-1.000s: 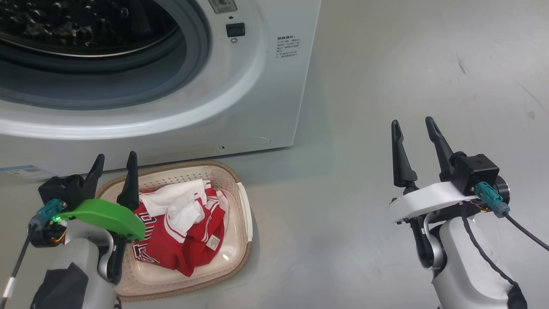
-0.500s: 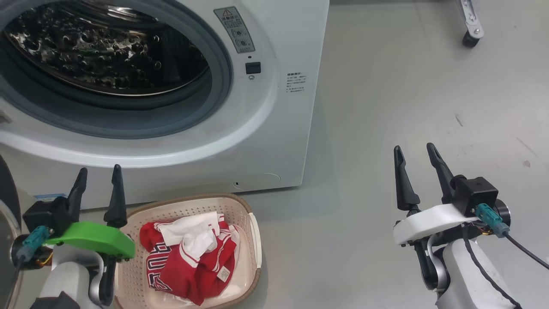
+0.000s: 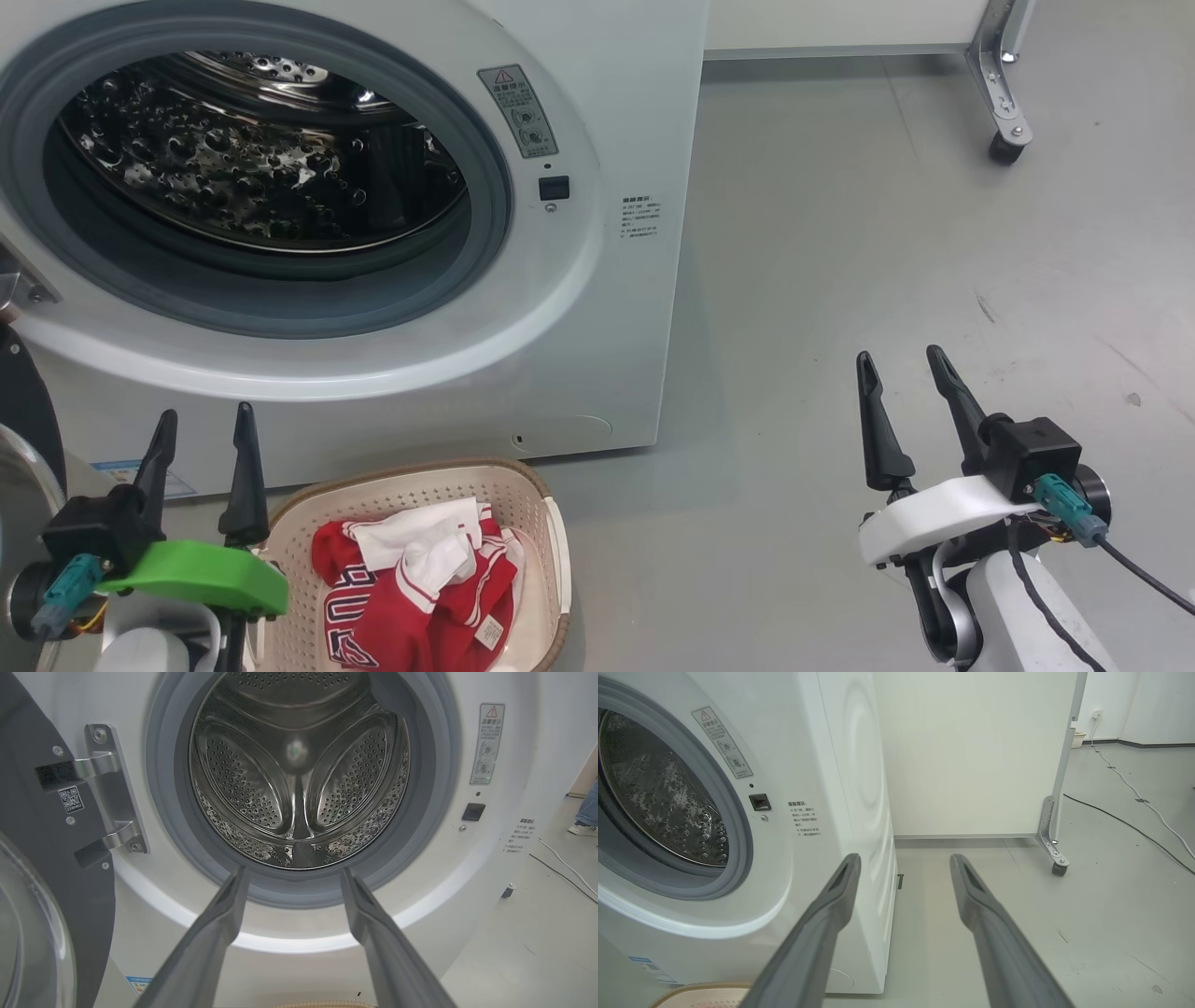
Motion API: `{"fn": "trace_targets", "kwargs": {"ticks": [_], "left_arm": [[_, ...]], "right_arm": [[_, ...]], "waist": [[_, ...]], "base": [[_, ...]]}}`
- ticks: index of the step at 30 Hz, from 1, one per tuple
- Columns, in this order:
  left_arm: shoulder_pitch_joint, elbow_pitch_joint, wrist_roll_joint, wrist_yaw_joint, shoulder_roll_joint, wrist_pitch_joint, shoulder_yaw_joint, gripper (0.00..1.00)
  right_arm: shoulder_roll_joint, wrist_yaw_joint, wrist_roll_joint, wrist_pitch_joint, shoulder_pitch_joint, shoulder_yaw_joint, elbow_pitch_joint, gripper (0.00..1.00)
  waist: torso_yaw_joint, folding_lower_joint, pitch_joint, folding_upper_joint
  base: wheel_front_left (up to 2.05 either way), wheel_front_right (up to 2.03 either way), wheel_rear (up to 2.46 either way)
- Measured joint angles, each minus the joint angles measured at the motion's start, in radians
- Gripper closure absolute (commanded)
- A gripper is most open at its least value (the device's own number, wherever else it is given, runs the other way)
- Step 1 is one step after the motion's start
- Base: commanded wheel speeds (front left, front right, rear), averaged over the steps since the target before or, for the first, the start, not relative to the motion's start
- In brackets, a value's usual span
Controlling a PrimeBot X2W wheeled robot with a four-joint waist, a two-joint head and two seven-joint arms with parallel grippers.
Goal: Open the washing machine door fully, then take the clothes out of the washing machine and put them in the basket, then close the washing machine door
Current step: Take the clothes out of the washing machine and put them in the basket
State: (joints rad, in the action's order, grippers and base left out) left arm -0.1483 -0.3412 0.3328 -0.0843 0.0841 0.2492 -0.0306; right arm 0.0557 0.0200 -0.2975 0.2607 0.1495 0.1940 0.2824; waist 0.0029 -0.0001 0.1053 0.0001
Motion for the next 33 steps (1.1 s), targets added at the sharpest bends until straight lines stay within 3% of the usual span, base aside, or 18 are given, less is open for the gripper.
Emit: {"fn": "trace_targets", "kwargs": {"ticks": [33], "left_arm": [[0.108,0.113,-0.046,0.007,-0.031,0.0,-0.028,0.0]], "right_arm": [[-0.002,-0.009,0.012,0.0,-0.036,-0.009,-0.012,0.0]], "waist": [[-0.001,0.0,-0.022,0.0]], "base": [[0.0,0.0,0.0]]}}
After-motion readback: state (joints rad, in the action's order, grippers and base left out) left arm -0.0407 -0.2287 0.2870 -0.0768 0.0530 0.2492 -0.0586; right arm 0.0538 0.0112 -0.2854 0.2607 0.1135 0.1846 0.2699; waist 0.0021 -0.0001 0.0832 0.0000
